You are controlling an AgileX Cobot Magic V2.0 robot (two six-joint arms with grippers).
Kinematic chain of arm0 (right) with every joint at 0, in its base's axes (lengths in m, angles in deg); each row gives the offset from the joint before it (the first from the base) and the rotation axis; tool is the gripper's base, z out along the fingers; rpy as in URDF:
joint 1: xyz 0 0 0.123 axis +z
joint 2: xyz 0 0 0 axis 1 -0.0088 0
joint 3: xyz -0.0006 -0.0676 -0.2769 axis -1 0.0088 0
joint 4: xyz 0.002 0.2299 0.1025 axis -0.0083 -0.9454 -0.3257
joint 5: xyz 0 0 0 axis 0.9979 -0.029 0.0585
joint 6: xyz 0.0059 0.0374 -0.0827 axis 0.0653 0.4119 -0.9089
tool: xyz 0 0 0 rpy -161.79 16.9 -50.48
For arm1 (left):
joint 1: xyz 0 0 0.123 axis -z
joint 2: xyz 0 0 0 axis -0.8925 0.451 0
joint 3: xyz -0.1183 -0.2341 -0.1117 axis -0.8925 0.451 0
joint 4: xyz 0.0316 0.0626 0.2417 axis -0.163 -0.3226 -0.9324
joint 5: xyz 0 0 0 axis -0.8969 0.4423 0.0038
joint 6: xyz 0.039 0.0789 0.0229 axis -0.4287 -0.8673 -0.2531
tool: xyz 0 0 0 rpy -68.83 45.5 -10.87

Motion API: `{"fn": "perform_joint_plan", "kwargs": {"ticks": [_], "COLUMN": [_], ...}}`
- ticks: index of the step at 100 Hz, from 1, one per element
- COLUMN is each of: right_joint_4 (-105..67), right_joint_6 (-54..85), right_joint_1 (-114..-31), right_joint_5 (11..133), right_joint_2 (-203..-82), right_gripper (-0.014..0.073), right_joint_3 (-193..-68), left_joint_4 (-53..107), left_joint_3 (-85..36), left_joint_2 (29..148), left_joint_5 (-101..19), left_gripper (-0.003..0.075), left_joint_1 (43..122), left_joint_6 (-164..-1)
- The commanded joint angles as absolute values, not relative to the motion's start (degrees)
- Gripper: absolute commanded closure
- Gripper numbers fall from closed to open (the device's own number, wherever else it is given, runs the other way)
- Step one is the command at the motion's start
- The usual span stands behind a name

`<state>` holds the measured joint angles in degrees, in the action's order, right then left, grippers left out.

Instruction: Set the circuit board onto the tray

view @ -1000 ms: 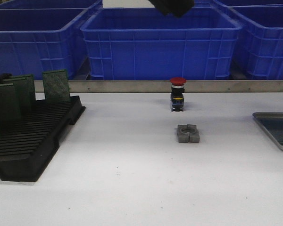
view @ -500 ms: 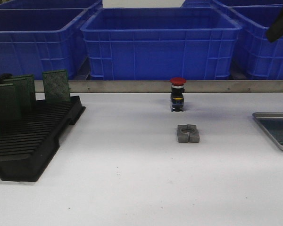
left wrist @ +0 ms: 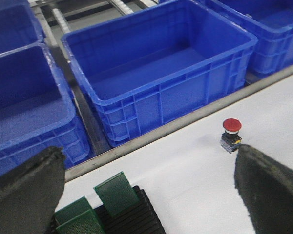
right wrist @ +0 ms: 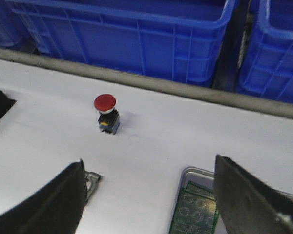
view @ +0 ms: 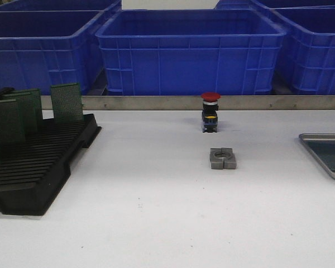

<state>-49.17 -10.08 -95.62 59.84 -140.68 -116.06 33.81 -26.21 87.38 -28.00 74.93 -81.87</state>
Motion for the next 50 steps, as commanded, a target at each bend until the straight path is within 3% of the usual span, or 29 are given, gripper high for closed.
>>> {"fn": "perform_joint_plan", "kwargs": {"ticks": [1,23,50], "right_joint_4": [-50.83,-51.76,-53.55], "right_joint_6": [-12.76,-13.75,-13.75], "right_joint_1": [-95.43,-95.43,-95.48], "right_joint_5": [66.28,73.64,79.88], "right_joint_2": [-133.53,-117.95,-103.58], "right_gripper": [0.0033,0.0033,0.0033], "right_joint_3": [-114.43,-104.17,-94.33], "left_joint_4": [36.87,36.87,36.48], "left_joint_3": [-21.16,-5.18,3.07], "left_joint_2": [81.6,68.61,57.09], "left_joint_5": [-36.14,-44.83,-47.4], "left_gripper": [0.0071,0.0072,0.0095], "left_joint_1": [74.29,74.29,74.29], "left_joint_6": [-81.01,-81.01,-81.01]}}
